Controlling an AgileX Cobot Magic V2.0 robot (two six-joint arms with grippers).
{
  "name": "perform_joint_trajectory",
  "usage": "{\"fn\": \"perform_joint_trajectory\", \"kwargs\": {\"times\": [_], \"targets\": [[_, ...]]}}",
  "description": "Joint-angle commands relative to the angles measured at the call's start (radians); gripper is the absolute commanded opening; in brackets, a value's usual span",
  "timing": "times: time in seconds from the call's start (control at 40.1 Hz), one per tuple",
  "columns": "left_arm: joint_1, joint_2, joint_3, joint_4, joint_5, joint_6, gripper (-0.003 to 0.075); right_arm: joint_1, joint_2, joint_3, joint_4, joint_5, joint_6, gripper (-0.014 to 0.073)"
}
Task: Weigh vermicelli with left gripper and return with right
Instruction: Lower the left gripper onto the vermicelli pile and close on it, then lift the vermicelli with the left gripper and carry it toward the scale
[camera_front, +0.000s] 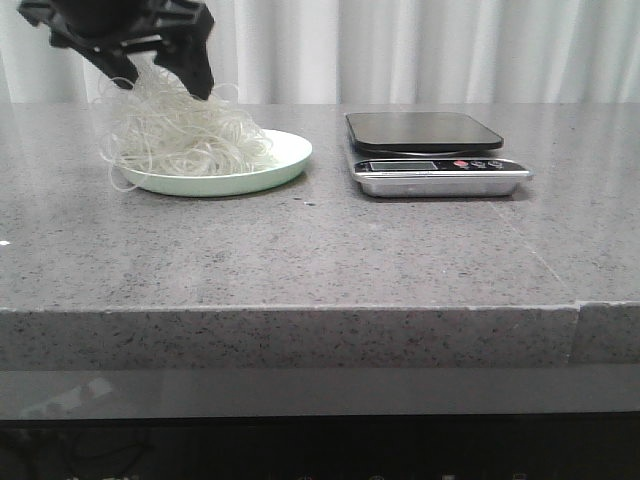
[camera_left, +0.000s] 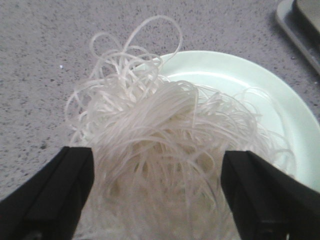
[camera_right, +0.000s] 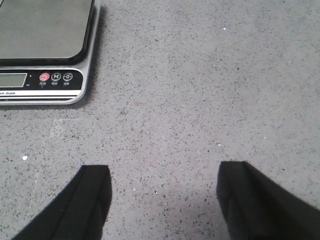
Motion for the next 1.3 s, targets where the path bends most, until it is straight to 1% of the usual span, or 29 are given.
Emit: {"fn": "perform_joint_trajectory", "kwargs": {"times": [0.0, 0.075, 0.15, 0.2, 0.225, 0.274, 0.424, 0.524, 0.599, 1.023, 1.272], "targets": [[-0.004, -0.019, -0.042, 0.0, -0.056, 0.002, 0.0599, -0.002, 0.004, -0.032, 0.0, -0.051, -0.008, 0.0563], [-0.004, -0.011, -0.044, 0.0, -0.039, 0.002, 0.0587, -0.002, 0.004, -0.032, 0.0, -0.051, -0.008, 0.0563], [-0.004, -0.008, -0.044, 0.0, -0.026, 0.002, 0.054, -0.002, 0.004, -0.032, 0.0, -0.051, -0.008, 0.0563], [-0.004, -0.007, -0.044, 0.0, -0.015, 0.002, 0.0479, -0.002, 0.004, -0.032, 0.0, -0.051, -0.008, 0.0563], [-0.004, -0.007, -0.044, 0.0, -0.008, 0.002, 0.0463, -0.002, 0.004, -0.032, 0.0, -0.051, -0.008, 0.0563], [-0.004, -0.007, -0.044, 0.0, 0.0, 0.002, 0.0397, -0.002, 0.004, -0.032, 0.0, -0.051, -0.008, 0.0563], [-0.004, -0.007, -0.044, 0.0, 0.012, 0.002, 0.0256, -0.002, 0.004, -0.032, 0.0, -0.051, -0.008, 0.0563], [-0.004, -0.007, -0.046, 0.0, 0.019, 0.002, 0.0183, -0.002, 0.004, -0.032, 0.0, -0.051, -0.008, 0.0563], [-0.004, -0.011, -0.046, 0.0, 0.021, 0.002, 0.0149, -0.002, 0.004, -0.032, 0.0, -0.051, -0.008, 0.0563], [-0.011, -0.125, -0.059, 0.0, -0.005, 0.002, 0.0155, -0.002, 0.004, -0.032, 0.0, -0.051, -0.008, 0.0563], [-0.08, -0.147, -0.195, 0.0, 0.018, 0.003, 0.0155, -0.002, 0.004, -0.032, 0.0, -0.051, -0.008, 0.0563]]}}
